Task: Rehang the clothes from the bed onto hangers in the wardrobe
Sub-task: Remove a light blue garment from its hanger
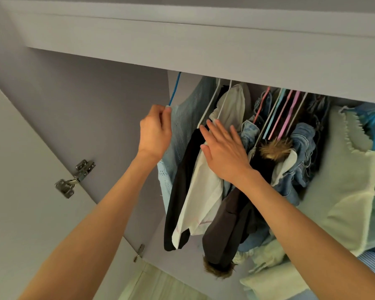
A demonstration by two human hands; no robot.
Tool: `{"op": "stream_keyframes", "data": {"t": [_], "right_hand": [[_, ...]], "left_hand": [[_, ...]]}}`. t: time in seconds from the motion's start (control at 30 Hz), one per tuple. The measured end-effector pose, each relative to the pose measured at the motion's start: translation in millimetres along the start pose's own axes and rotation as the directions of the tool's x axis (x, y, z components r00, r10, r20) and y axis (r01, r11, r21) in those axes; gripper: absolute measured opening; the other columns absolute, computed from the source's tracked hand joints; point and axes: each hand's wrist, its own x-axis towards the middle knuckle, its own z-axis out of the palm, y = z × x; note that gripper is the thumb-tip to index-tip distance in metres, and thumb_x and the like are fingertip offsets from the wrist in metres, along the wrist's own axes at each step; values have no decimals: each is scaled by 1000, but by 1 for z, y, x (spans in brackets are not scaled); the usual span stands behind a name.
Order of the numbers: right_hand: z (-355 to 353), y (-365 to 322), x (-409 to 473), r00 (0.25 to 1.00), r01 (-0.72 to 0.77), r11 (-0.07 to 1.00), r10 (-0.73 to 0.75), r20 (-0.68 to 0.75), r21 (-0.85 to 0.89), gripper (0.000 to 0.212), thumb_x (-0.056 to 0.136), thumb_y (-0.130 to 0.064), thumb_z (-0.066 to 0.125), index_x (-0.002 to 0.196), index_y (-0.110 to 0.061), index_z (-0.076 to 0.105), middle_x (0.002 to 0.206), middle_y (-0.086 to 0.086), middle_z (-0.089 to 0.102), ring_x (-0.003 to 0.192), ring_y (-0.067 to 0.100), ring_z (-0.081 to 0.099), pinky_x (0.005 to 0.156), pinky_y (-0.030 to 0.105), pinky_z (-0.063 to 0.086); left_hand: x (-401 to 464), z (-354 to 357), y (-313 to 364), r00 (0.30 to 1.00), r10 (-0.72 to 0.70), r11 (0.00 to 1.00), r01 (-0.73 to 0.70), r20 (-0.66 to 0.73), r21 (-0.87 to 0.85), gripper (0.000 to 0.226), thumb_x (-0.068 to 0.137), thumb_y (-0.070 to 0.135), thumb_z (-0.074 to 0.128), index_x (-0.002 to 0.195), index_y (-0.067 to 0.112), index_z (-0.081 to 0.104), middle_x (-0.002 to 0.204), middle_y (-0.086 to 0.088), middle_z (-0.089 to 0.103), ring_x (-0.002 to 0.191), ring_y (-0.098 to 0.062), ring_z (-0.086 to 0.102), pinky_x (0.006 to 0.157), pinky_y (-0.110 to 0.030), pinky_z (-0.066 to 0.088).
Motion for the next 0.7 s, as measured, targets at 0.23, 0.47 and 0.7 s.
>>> {"op": "stream_keyframes", "data": {"t": [0.23, 0.47, 0.7], "right_hand": [[7, -46, 10, 950, 81, 938, 30, -312, 337, 42, 94, -21, 39, 126, 3, 53, 132, 17, 52, 133, 35, 35, 112, 44, 19], [7, -147, 28, 995, -93, 537, 71, 65, 839, 32, 95, -31, 46, 119, -10, 46, 127, 1, 54, 112, 15, 54, 99, 18, 33], [6, -228, 15, 946, -302, -77, 95, 308, 950, 11, 97, -15, 45, 90, -7, 47, 98, 12, 51, 86, 18, 61, 71, 27, 56]], "left_hand": [[-53, -44, -19, 997, -31, 998, 34, -67, 47, 19, 98, 18, 43, 81, 10, 46, 51, 6, 38, 45, -5, 40, 47, -14, 31], [-110, -111, -44, 990, -74, 992, 86, -124, 94, 18, 97, 16, 44, 79, 14, 45, 50, 13, 37, 48, -2, 43, 49, -12, 32], [-180, -157, -71, 985, -129, 977, 146, -111, 157, 17, 96, 19, 47, 81, 11, 50, 48, 14, 33, 48, -8, 40, 50, -24, 24]]}}
